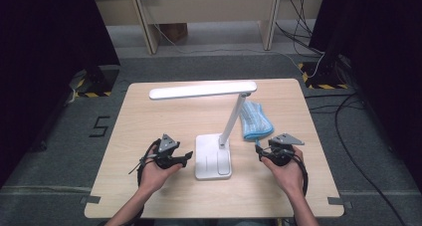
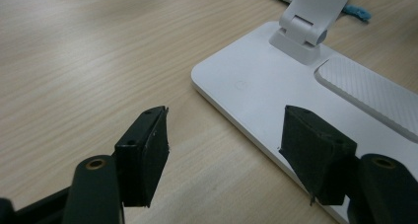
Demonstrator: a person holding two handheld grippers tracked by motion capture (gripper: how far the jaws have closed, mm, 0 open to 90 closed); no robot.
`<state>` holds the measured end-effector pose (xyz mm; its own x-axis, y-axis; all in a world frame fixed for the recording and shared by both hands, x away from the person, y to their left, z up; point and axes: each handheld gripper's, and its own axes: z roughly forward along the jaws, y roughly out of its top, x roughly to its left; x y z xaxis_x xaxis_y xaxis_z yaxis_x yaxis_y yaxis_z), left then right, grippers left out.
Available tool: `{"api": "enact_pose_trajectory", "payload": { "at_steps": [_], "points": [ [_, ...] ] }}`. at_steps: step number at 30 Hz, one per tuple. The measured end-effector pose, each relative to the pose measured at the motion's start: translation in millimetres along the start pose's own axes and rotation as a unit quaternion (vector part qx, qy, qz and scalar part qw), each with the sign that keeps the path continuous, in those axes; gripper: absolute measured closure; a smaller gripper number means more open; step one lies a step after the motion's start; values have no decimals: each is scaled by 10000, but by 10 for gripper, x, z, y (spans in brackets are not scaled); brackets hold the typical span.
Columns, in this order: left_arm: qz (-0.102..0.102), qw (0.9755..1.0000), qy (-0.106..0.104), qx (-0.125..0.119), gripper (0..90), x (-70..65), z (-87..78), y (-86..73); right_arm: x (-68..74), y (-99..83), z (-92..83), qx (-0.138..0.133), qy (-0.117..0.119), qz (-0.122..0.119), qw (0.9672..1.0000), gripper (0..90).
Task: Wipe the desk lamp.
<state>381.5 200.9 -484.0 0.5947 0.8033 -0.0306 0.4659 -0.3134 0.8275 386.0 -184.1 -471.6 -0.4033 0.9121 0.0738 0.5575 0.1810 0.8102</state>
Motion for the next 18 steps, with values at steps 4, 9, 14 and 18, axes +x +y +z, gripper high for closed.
{"api": "enact_pose_trajectory", "payload": {
  "at_steps": [4, 9, 14, 18],
  "points": [
    [19, 10000, -14, 43, 341, 3, -16, -53, -197, 208, 145, -59, -183, 45, 9998, 390],
    [40, 10000, -44, 51, 350, -8, 12, -51, -354, 464, 439, 34, -317, 183, 9993, 420],
    [62, 10000, -24, 58, 352, 9, -5, -59, -370, 624, 692, 122, -515, 42, 9986, 350],
    [53, 10000, -58, 45, 351, -11, -36, -69, -337, 675, 886, 189, -584, -42, 9981, 308]
  ]
}}
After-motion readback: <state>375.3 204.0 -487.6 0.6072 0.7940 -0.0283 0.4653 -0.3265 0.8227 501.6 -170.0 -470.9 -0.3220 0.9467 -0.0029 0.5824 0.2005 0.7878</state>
